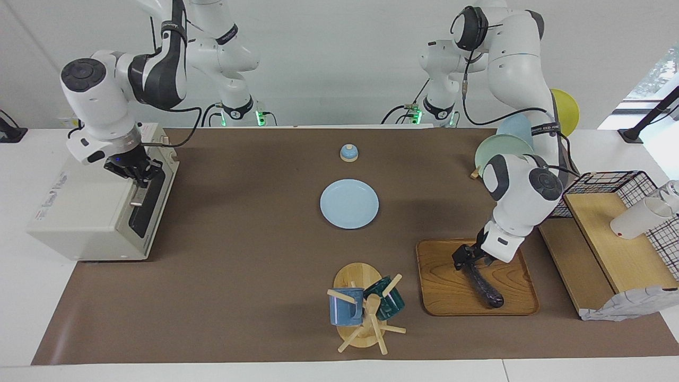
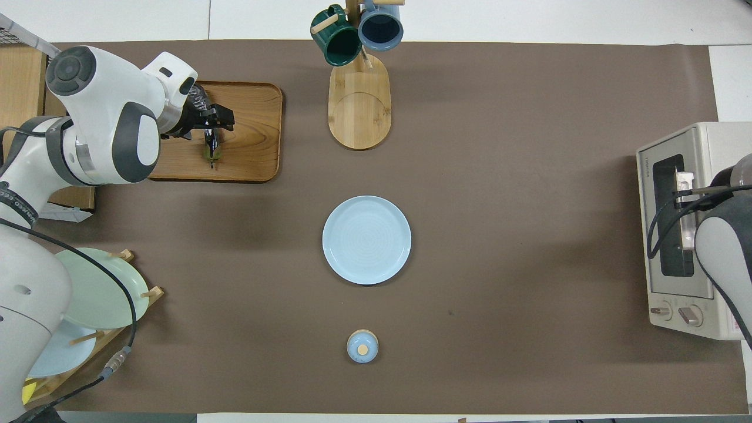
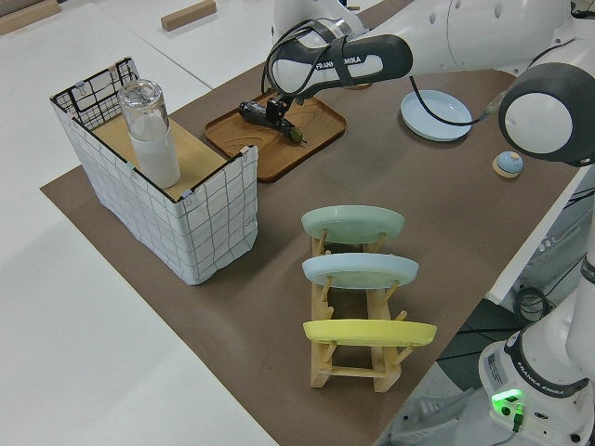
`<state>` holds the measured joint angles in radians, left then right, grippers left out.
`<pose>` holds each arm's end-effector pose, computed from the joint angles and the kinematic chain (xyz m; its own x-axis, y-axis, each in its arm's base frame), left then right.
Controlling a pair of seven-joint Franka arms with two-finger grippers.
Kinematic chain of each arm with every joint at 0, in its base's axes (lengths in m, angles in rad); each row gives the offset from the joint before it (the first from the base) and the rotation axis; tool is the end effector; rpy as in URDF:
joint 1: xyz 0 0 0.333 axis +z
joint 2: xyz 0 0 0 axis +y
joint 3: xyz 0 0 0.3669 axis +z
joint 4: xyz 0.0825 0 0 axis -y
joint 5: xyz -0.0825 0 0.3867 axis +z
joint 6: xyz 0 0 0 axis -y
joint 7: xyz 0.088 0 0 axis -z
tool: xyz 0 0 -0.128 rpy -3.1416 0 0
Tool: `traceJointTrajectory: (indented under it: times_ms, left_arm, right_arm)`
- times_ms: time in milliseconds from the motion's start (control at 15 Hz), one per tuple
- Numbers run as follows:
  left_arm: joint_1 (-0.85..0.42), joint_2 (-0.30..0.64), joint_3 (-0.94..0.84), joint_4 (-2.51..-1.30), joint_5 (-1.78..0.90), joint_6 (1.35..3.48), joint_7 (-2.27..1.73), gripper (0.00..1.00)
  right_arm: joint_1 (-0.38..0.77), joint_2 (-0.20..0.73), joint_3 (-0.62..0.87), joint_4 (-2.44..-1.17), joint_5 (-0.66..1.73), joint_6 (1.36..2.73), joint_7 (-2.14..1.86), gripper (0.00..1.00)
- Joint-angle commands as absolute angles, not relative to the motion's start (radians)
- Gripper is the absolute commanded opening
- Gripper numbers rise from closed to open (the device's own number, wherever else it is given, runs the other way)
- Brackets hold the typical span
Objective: Put eggplant into oven
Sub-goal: 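Grasp the eggplant with the left gripper while the right gripper reaches the oven door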
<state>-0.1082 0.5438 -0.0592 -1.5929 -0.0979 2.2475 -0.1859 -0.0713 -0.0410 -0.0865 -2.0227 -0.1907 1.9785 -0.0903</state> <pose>0.7230 -0.1197 0.3500 0.9923 0.0909 0.0842 0.0795 -0.9882 0.1308 0.5338 -0.1013 0.4971 0.9997 0.0065 -0.0250 0.0107 -0.9856 0.1687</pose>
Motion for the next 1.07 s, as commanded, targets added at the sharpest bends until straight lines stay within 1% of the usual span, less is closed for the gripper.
traceJointTrajectory:
  times_ms: [0,133,267,333,467,533,667,733,867,1000]
  left_arm:
    - [-0.126,0.537,-0.046,-1.652,-0.071,2.324,-0.221,1.00]
    - [-0.132,0.529,-0.041,-1.695,-0.071,2.376,-0.221,0.98]
    - [-0.133,0.528,-0.032,-1.701,-0.066,2.381,-0.221,0.94]
    - [-0.136,0.528,-0.032,-1.701,-0.049,2.379,-0.219,0.91]
    - [-0.137,0.526,-0.032,-1.698,-0.040,2.367,-0.219,0.74]
    - [-0.137,0.526,-0.032,-1.695,-0.038,2.361,-0.219,0.60]
    - [-0.137,0.526,-0.032,-1.692,-0.038,2.349,-0.219,0.00]
    - [-0.133,0.526,-0.032,-1.690,-0.037,2.353,-0.216,0.00]
    - [-0.133,0.525,-0.034,-1.677,-0.038,2.345,-0.219,0.00]
    - [-0.135,0.479,-0.035,-1.680,-0.044,2.317,-0.230,0.00]
  right_arm:
    - [-0.063,-0.032,-0.078,-2.132,-0.170,2.077,-0.095,0.00]
    - [-0.020,-0.032,-0.078,-2.135,-0.134,2.085,-0.080,0.00]
    - [0.029,-0.029,-0.078,-2.137,-0.129,2.086,-0.017,0.00]
    - [0.032,-0.020,-0.078,-2.141,-0.114,2.097,-0.011,0.00]
    - [0.023,0.012,-0.078,-2.161,-0.074,2.156,-0.018,0.00]
    - [0.023,0.015,-0.078,-2.187,-0.072,2.195,-0.017,0.00]
    - [0.020,0.015,-0.078,-2.258,-0.072,2.305,-0.017,0.00]
    - [0.021,0.015,-0.078,-2.276,-0.072,2.334,-0.014,0.00]
    - [0.029,0.015,-0.078,-2.292,-0.066,2.351,-0.008,0.00]
    - [0.025,0.044,-0.078,-2.293,-0.051,2.367,-0.009,0.00]
